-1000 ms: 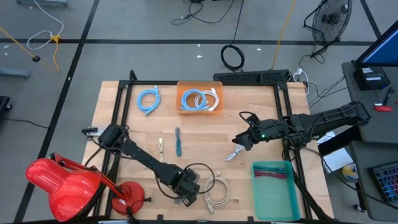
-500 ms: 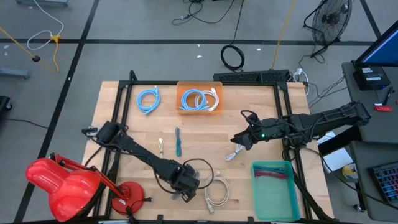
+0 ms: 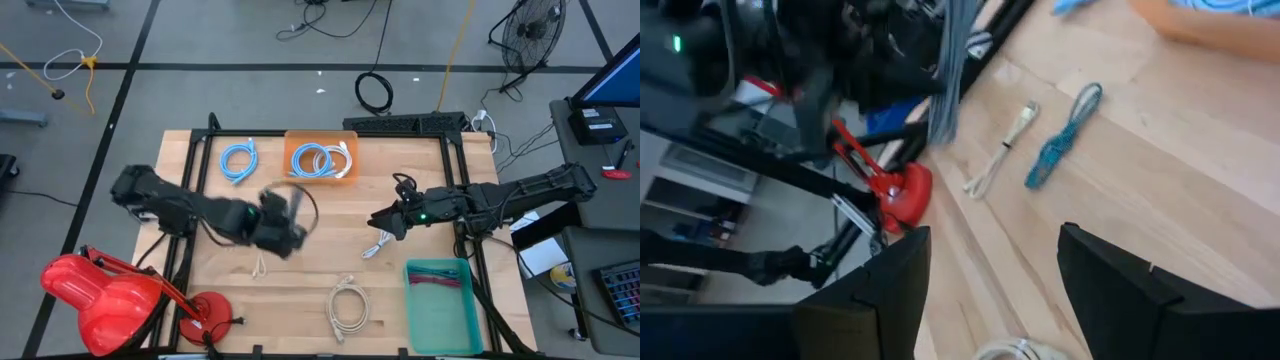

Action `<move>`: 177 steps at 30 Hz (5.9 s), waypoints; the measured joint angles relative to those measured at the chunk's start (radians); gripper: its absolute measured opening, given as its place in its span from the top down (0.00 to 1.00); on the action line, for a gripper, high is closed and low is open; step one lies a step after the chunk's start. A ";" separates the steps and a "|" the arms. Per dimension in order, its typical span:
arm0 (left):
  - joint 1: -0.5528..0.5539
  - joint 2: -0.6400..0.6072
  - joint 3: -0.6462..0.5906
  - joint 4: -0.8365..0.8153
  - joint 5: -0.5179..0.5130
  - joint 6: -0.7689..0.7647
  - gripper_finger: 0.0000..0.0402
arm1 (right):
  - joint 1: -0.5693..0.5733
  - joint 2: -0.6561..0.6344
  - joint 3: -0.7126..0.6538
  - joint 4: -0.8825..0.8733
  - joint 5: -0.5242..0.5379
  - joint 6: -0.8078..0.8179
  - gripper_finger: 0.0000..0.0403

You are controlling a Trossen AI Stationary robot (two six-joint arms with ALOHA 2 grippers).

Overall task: Pick & Place USB Port
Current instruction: Put the small black charger cable into the green bin

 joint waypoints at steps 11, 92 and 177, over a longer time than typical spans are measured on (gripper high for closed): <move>0.268 -0.066 0.000 0.458 0.093 0.472 1.00 | -0.041 0.000 0.000 0.213 0.063 -0.085 0.48; 0.223 -0.041 0.000 0.821 0.675 0.635 0.86 | -0.028 -0.200 -0.001 0.520 -0.979 0.055 0.97; 0.302 -0.039 0.000 0.607 0.645 0.650 0.86 | 0.528 0.359 -0.011 -0.573 -0.410 -0.251 0.98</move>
